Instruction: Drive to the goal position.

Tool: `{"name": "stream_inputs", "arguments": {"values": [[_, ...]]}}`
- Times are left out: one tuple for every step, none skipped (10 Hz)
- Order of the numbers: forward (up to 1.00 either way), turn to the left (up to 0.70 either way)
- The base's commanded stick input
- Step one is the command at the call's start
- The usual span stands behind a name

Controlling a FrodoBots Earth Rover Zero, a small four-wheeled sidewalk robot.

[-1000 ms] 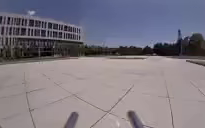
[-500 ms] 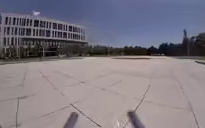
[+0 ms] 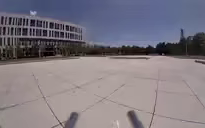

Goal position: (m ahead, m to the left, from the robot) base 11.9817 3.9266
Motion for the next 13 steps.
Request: {"name": "stream_inputs", "arguments": {"values": [[0.7, 0.01], [0.7, 0.01], [0.7, 0.01], [0.7, 0.01], [0.7, 0.01], [0.7, 0.01], [0.7, 0.01], [0.7, 0.01], [0.7, 0.01], [0.7, 0.01], [0.7, 0.02], [0.7, 0.03], [0.7, 0.04]]}}
